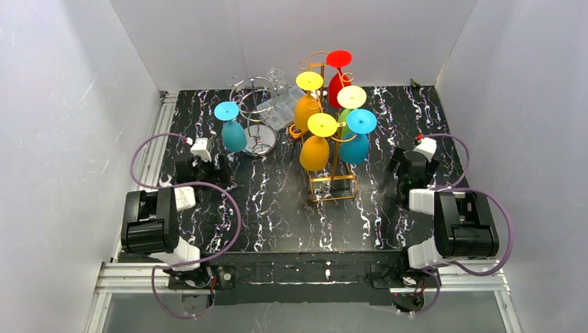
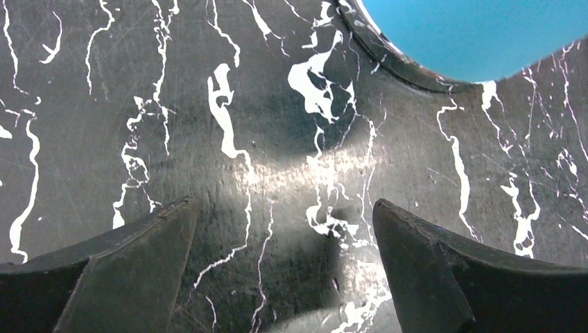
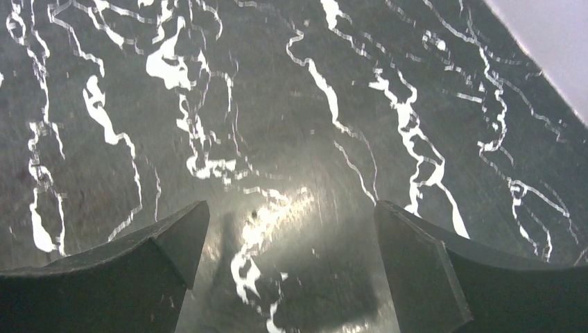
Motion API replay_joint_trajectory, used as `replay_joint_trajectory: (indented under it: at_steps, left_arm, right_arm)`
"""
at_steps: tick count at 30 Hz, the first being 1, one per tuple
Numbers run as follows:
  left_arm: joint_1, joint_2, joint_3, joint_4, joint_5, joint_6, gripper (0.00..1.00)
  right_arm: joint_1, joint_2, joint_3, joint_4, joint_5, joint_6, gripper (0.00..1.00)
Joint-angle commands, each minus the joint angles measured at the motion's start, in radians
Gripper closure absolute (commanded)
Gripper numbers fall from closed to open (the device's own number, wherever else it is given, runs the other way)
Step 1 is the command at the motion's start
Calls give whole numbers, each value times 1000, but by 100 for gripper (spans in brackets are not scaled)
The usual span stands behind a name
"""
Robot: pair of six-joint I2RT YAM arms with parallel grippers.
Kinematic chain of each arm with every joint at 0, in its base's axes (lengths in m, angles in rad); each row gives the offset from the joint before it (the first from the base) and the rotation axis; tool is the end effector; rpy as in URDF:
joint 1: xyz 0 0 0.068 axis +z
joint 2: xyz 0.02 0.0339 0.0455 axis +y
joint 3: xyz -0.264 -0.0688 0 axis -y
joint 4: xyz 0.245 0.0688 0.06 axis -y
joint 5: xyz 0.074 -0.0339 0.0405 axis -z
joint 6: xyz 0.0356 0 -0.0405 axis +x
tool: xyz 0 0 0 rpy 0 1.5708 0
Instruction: Place the wine glass upside down on the wine glass rack
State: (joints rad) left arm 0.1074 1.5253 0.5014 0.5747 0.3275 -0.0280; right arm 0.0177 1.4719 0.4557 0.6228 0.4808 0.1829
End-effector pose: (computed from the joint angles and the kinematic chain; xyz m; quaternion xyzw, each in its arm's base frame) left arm 0.2833 0.0190 0.1524 0.0300 0.8395 -0.1171 0.5298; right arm 0.2717 -0.0117 0.1591 0.1984 0.7941 -0.1430 0.5564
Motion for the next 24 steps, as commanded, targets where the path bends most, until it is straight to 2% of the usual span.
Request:
replay_joint_trajectory:
  at_steps: [1, 8, 10, 11, 12, 14, 17, 20, 24]
  left_arm:
    - [-5, -66, -76, 178, -8, 18, 2]
    - [-12, -75, -183, 361, 8, 50, 2]
    - [-15, -25, -236, 523, 29, 47, 2]
    - [-15, -29, -240, 534, 24, 48, 2]
    - [-14, -47, -232, 478, 10, 53, 2]
    - [-15, -36, -230, 499, -11, 37, 2]
    - [-15, -33, -219, 480, -18, 36, 2]
    - [-14, -35, -219, 478, -18, 36, 2]
    - [-14, -35, -219, 478, -18, 24, 0]
  right_arm:
    - [14, -49, -82, 152, -6, -14, 2]
    - [51, 32, -45, 205, 27, -87, 2]
    - [115, 70, -98, 337, 101, -136, 2]
    - [147, 78, -141, 420, 137, -155, 2]
    - [160, 89, -192, 536, 118, -177, 2]
    - [162, 114, -279, 709, 85, -179, 2]
    - [168, 147, -216, 647, 93, -211, 2]
    - [138, 126, -187, 535, 34, -191, 2]
    - [136, 134, -192, 567, 31, -191, 0]
